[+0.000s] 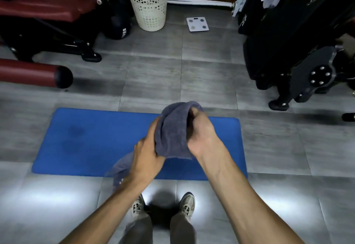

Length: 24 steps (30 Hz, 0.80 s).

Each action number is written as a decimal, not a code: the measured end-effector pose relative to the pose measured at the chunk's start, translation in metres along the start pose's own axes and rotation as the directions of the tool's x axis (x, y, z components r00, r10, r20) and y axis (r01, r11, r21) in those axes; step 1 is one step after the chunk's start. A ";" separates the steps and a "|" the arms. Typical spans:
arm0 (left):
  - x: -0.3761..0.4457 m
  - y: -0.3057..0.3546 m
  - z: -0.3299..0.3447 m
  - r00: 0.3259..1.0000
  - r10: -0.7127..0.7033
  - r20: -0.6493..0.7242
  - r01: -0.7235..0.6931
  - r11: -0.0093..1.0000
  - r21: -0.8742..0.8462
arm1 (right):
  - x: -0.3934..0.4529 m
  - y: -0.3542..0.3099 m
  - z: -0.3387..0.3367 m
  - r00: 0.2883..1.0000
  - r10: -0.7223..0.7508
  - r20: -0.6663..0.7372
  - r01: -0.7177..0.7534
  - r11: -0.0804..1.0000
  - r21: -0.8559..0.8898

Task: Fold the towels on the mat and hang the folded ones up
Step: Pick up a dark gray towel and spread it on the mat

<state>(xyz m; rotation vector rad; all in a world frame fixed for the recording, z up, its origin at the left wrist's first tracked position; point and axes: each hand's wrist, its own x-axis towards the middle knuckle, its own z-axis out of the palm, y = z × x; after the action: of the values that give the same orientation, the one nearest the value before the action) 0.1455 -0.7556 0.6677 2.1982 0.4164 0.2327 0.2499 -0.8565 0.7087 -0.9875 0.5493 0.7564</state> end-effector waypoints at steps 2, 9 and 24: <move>0.014 -0.002 -0.010 0.999 0.004 -0.040 -0.002 0.999 0.052 | -0.002 -0.004 -0.003 0.996 -0.035 0.087 0.040 0.997 -0.061; 0.045 0.040 -0.022 0.644 -0.705 0.297 0.588 0.208 -0.781 | -0.007 0.091 -0.061 0.915 -0.174 0.363 0.342 0.814 -0.470; 0.036 0.016 -0.049 0.994 -0.053 -0.097 0.051 0.998 -0.025 | -0.017 0.056 -0.068 0.754 -0.646 0.122 0.568 0.548 -0.614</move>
<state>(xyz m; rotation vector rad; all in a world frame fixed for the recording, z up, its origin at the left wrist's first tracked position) 0.1667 -0.7156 0.7115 2.1567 0.5218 0.3164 0.1901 -0.9031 0.6602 -1.7410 -0.0068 0.2141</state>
